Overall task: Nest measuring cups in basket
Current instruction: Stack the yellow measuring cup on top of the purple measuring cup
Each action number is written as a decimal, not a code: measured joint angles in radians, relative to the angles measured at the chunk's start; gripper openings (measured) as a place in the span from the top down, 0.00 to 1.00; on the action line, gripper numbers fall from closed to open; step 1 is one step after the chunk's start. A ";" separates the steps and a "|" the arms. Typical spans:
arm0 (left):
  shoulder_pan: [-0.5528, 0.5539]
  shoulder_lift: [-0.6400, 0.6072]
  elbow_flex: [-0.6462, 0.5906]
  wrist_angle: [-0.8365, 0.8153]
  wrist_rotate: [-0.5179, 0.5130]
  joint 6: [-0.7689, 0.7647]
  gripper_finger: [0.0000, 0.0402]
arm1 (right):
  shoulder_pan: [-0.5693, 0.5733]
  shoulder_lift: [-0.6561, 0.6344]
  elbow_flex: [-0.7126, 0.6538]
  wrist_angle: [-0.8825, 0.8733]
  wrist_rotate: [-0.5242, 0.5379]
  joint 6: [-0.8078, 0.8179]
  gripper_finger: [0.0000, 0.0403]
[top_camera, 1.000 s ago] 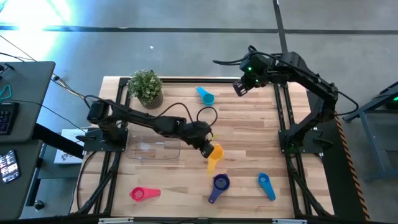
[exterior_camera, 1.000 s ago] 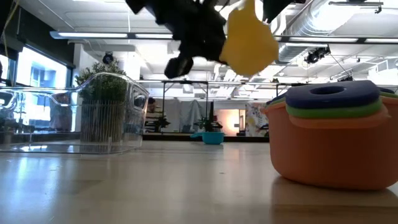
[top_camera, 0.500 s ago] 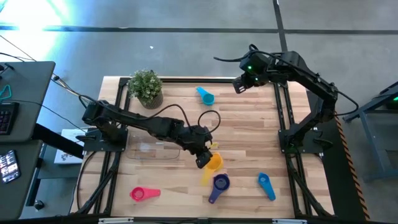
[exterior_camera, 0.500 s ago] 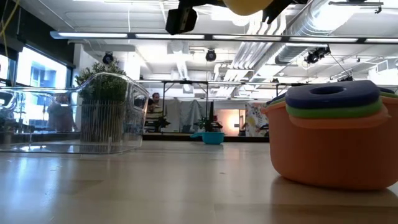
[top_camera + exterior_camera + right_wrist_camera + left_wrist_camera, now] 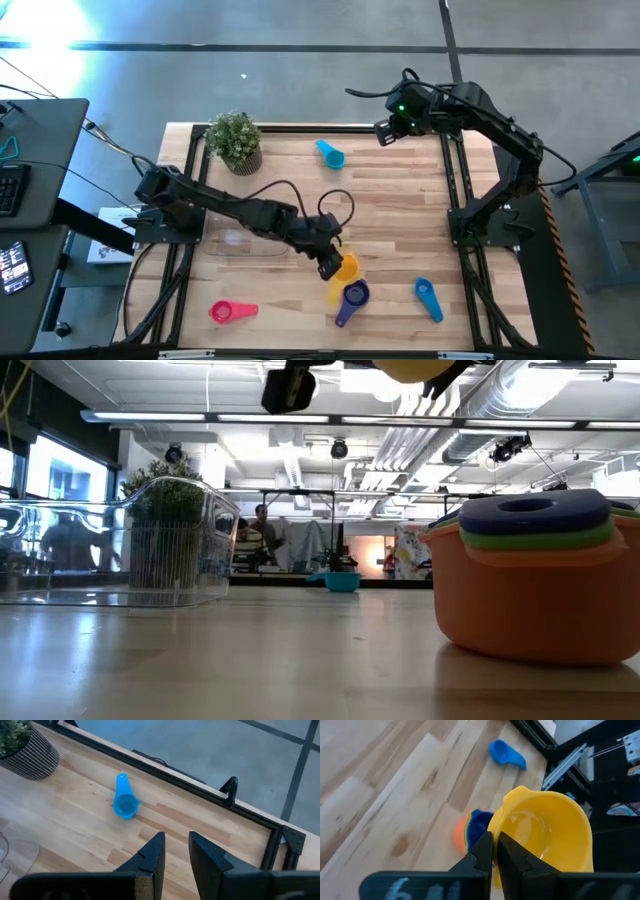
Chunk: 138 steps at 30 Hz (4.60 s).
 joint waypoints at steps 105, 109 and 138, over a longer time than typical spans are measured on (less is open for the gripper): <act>-0.001 0.186 -0.001 0.149 0.139 -0.015 0.81 | -0.013 0.001 0.000 -0.020 -0.080 0.033 0.81; 0.003 0.118 -0.001 0.112 0.116 0.044 0.81 | 0.002 0.000 0.000 -0.020 -0.123 0.029 0.81; 0.004 -0.401 0.000 -0.354 -0.246 0.256 0.81 | 0.768 0.057 0.000 -0.019 -0.042 0.584 0.81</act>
